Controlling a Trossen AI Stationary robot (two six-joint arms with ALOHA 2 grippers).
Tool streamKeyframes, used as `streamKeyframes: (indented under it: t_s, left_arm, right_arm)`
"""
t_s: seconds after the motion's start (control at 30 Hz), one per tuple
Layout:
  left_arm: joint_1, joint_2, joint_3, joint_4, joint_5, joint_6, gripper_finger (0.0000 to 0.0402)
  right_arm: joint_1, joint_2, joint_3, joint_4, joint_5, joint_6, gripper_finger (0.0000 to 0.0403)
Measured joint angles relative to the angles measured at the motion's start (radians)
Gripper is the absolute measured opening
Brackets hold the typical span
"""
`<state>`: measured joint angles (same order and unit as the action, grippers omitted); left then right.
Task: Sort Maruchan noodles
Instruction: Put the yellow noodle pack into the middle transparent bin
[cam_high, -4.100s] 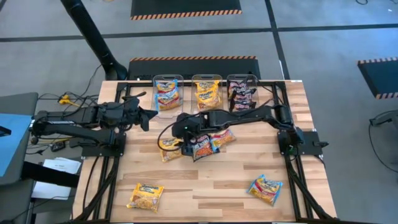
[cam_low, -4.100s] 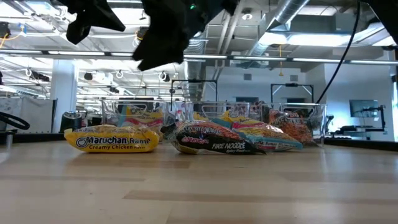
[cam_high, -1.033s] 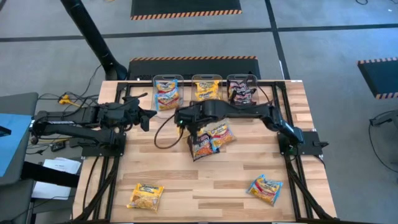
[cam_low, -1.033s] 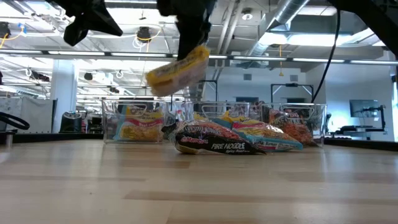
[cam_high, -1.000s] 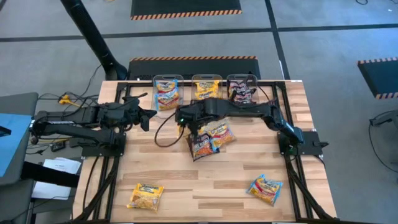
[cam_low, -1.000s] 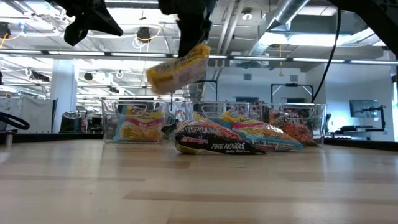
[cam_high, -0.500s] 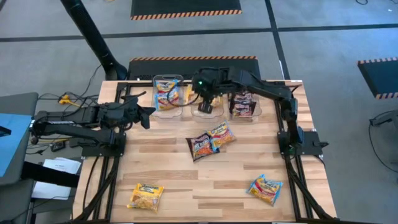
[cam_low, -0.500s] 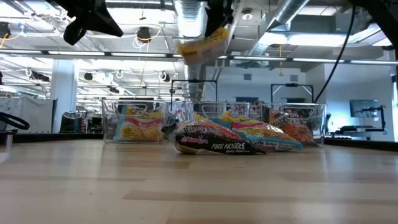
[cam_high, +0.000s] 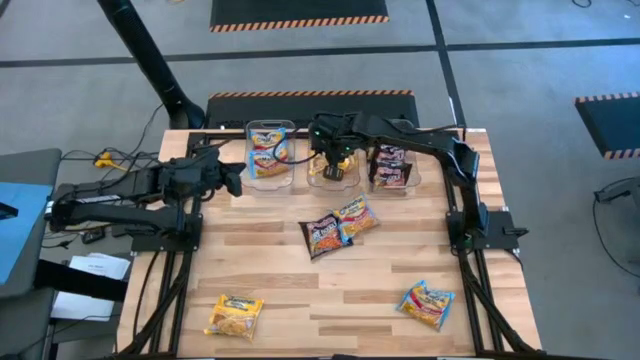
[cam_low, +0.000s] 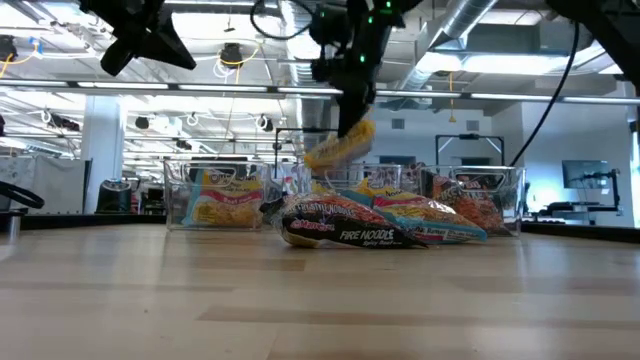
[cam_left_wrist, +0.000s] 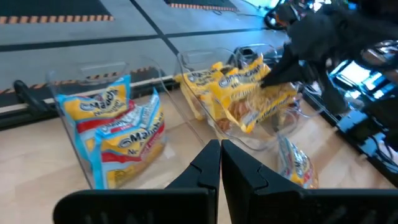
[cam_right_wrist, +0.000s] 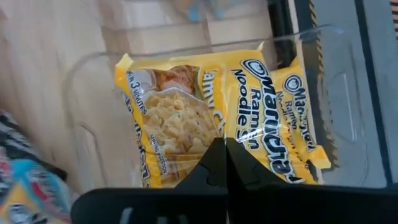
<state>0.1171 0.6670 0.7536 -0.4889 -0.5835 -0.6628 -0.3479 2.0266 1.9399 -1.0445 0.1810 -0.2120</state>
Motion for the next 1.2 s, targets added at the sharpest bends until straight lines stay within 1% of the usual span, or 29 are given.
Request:
streamKeyframes:
  t_s: [0.27,0.43,0.53,0.57,0.73,0.87,1.03,1.2]
  left_arm:
    - [0.052,0.0,0.0,0.0,0.003,0.005,0.0]
    - [0.074,0.0,0.0,0.0,0.003,0.005,0.0]
    - [0.086,0.0,0.0,0.0,0.004,0.005,0.0]
    - [0.09,0.0,0.0,0.0,0.003,0.005,0.0]
    - [0.111,0.0,0.0,0.0,0.004,0.015,0.0]
    - [0.129,0.0,0.0,0.0,0.003,0.039,0.0]
    - [0.15,0.0,0.0,0.0,0.004,0.039,0.0]
    - [0.162,0.0,0.0,0.0,0.004,0.049,0.0]
  right_arm:
    - [-0.02,0.001,-0.116,0.131,0.001,-0.085,0.0003]
    - [-0.051,0.007,-0.144,0.15,0.001,-0.108,0.0004]
    - [-0.069,0.007,-0.158,0.151,0.0,-0.111,0.0012]
    - [-0.074,0.007,-0.166,0.16,-0.005,-0.111,0.0015]
    - [-0.095,0.008,-0.192,0.168,-0.101,-0.11,0.0021]
    - [-0.094,0.008,-0.198,0.166,-0.102,-0.111,0.0024]
    - [-0.091,0.008,-0.197,0.16,-0.117,-0.097,0.005]
    - [-0.094,0.008,-0.197,0.148,-0.196,-0.039,0.0092]
